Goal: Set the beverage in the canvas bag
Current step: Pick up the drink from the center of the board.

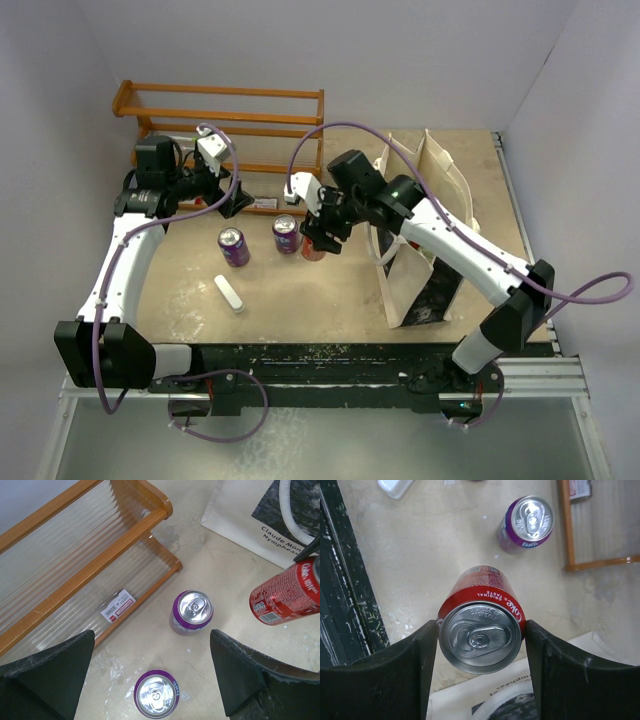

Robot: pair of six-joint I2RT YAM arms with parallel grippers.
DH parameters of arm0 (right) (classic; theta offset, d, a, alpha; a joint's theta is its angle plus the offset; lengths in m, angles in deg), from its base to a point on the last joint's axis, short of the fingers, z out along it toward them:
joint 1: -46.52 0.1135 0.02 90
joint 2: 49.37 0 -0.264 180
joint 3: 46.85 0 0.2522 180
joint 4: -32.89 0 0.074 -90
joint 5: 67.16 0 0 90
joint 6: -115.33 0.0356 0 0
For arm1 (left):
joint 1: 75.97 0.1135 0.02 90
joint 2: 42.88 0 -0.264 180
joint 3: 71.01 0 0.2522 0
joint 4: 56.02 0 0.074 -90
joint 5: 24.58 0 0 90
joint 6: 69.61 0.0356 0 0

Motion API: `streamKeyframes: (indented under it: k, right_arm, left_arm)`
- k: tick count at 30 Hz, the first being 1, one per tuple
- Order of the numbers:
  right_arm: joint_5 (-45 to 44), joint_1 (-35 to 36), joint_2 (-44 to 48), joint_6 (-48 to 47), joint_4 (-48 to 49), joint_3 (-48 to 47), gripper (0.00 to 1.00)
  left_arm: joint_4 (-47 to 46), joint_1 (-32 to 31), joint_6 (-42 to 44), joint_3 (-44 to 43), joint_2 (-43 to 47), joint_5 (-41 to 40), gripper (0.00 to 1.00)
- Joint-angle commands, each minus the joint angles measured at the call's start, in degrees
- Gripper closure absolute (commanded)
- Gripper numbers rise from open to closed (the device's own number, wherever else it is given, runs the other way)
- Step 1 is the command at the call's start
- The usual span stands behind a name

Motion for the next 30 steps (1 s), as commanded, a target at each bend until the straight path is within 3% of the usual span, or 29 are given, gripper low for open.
streamKeyframes:
  k: [1,14,21,30]
  right_arm:
    - [-0.7,0.1,4.3,1.3,-1.0,-8.4,1.0]
    - [-5.2,-2.4,7.5,1.7,-6.9,-25.8,1.0]
    - [-1.7,-10.3,8.7,2.7,-8.2,-33.6,1.0]
    - [0.9,-23.5,12.3,4.8,-8.5,-35.7,1.0]
  left_arm:
    - [-2.7,-0.6,-0.7,-0.7,-0.4,2.2,0.0]
    - [-1.8,-5.8,1.4,-2.4,-3.5,1.7,0.02]
    - [-1.6,-9.3,1.9,-2.6,-5.0,2.6,0.03]
    - [-2.9,-13.6,0.3,-2.5,-6.2,4.7,0.05]
